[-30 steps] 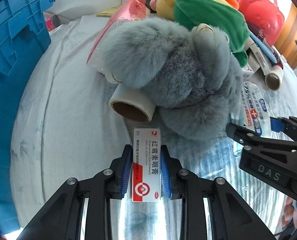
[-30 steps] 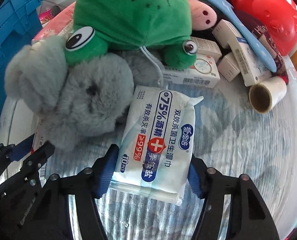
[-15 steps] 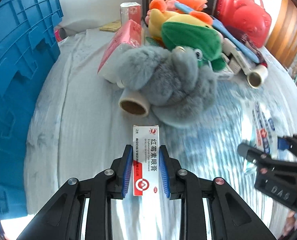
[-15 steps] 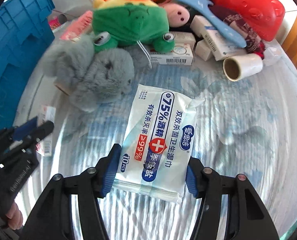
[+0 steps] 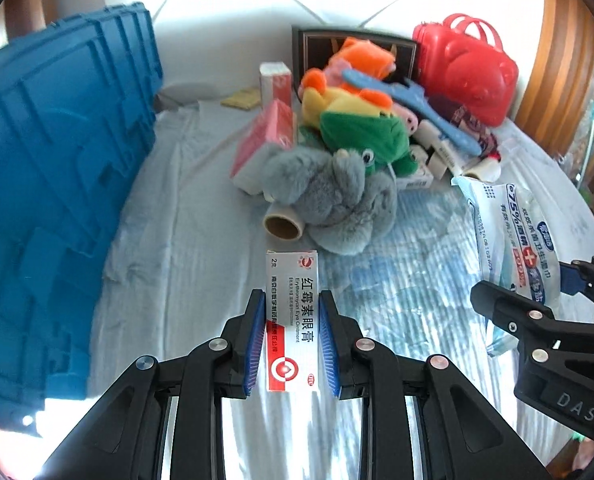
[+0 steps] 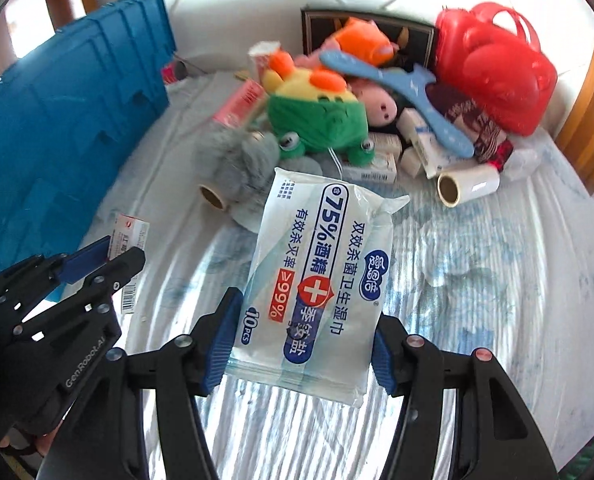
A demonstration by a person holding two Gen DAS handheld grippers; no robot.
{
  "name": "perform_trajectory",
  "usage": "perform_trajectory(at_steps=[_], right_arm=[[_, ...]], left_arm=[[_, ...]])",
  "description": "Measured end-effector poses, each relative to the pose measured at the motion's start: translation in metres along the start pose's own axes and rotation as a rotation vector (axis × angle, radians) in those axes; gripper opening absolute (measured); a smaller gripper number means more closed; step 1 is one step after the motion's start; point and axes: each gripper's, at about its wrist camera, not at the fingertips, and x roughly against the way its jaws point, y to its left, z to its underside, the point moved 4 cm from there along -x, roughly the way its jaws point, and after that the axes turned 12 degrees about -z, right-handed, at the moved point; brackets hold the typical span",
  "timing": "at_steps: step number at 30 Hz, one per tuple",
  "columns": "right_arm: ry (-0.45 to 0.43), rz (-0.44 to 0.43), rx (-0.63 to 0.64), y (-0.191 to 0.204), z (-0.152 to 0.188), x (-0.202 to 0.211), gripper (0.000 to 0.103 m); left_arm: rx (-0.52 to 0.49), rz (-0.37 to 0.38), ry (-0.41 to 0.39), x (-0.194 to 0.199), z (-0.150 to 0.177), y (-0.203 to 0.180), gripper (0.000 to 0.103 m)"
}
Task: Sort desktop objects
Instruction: 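Lift the ointment box and wet-wipe pack and carry them over the crate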
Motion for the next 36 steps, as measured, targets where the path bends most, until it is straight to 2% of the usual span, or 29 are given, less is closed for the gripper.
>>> perform_trajectory(at_steps=[14, 20, 28, 36], right_arm=[[-0.083, -0.053, 0.177, 0.027, -0.009, 0.075, 0.058], [-0.158, -0.067, 0.245, 0.056, -0.027, 0.105, 0.058], [-0.311, -0.103, 0.334, 0.136, -0.059, 0.145, 0.058], [-0.409, -0.141, 0.385, 0.248, -0.084, 0.151, 0.058]], left_arm=[[0.088, -0.109, -0.062, 0.075, -0.008, 0.012, 0.025], [0.134, -0.137, -0.128, 0.111, -0.015, 0.038, 0.025], [0.201, -0.178, -0.294, 0.167, -0.038, 0.12, 0.025], [0.247, -0.246, -0.359, 0.183, -0.04, 0.235, 0.025]])
